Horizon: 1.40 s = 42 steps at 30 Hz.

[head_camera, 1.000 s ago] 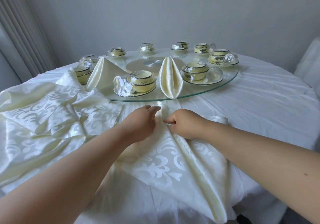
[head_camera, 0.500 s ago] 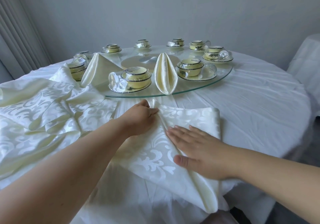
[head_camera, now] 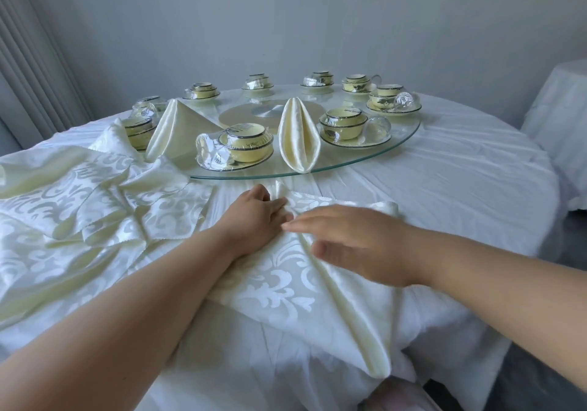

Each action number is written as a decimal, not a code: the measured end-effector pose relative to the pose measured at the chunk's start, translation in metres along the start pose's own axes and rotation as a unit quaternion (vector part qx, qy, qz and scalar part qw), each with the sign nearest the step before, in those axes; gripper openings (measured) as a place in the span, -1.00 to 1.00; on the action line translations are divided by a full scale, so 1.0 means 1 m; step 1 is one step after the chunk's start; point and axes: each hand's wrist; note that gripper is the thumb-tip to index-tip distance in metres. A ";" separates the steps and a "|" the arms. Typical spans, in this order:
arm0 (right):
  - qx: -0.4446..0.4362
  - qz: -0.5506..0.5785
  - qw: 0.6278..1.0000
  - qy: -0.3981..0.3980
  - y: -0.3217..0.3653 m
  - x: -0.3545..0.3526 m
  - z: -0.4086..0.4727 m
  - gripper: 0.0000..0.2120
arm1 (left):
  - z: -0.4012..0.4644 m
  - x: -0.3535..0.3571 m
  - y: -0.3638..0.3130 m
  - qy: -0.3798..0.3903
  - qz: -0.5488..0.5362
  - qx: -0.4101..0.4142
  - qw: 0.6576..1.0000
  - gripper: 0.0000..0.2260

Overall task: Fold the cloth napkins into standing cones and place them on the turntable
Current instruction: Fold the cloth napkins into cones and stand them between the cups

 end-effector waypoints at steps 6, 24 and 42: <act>-0.093 -0.091 0.975 0.181 0.001 0.045 -0.002 -0.13 | 0.000 0.003 0.002 -0.011 -0.011 -0.003 1.000 -0.60; 0.228 -0.029 0.967 -0.111 -0.072 0.000 0.073 -0.63 | 0.010 -0.019 0.003 0.024 -0.064 -0.074 0.995 -0.66; 0.308 0.091 0.943 -0.088 -0.096 0.001 0.114 -0.61 | 0.020 -0.033 0.004 0.054 -0.339 -0.269 0.900 -0.61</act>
Point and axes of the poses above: each hand's wrist, its own z-axis towards the middle knuckle, its own x-axis out of the palm, y = z × x, and after that the axes turned 6 degrees about -x, right-handed
